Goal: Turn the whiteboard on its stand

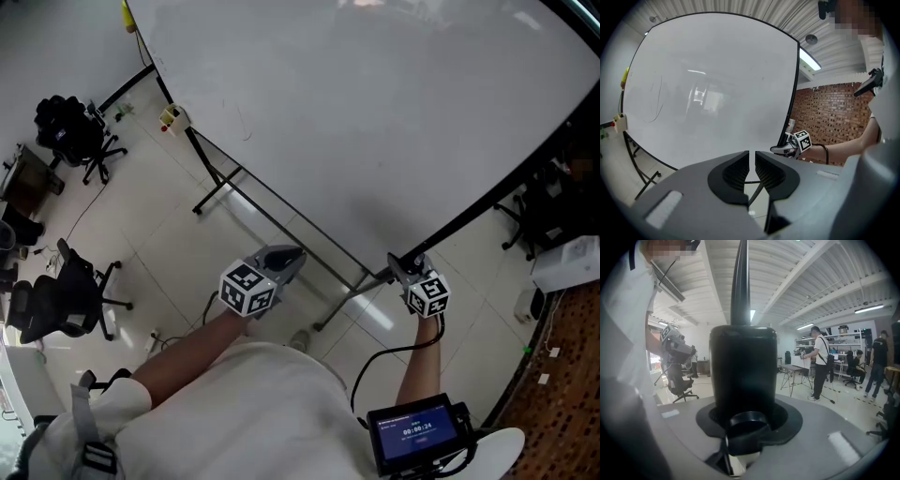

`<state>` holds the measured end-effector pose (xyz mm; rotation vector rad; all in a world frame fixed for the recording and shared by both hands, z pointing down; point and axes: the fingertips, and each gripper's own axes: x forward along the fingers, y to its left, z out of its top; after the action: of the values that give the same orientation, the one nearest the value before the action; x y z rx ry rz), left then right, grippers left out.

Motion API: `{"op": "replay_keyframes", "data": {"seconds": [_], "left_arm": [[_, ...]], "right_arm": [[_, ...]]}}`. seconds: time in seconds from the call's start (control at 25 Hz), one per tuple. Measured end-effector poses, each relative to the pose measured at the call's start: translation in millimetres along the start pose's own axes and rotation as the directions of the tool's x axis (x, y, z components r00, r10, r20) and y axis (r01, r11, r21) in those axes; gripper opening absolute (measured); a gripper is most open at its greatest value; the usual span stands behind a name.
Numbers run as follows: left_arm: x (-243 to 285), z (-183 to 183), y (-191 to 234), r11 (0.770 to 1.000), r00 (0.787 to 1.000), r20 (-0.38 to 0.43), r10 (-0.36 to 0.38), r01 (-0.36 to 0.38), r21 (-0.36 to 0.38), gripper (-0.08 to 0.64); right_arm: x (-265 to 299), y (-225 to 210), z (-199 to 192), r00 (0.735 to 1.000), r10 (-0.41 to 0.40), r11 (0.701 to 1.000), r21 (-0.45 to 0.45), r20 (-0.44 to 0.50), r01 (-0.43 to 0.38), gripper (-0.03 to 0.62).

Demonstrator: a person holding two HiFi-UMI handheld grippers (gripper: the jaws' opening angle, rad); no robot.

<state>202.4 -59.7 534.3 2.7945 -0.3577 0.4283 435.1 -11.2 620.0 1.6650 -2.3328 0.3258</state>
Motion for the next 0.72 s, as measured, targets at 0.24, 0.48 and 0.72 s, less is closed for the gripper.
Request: {"op": "replay_keyframes", "data": {"seconds": [0.24, 0.48, 0.72], "left_arm": [[4, 0, -2, 1.0, 1.0, -0.006, -0.012, 0.012, 0.004, 0.06], [6, 3, -3, 1.0, 1.0, -0.004, -0.021, 0.021, 0.006, 0.06], [6, -8, -8, 0.999, 0.999, -0.022, -0.035, 0.035, -0.001, 0.06]], "right_arm": [[-6, 2, -3, 1.0, 0.001, 1.0, 0.001, -0.004, -0.001, 0.149], [-18, -1, -6, 1.0, -0.002, 1.0, 0.005, -0.019, 0.002, 0.149], [-44, 4, -20, 1.0, -0.004, 1.0, 0.028, -0.027, 0.005, 0.152]]}}
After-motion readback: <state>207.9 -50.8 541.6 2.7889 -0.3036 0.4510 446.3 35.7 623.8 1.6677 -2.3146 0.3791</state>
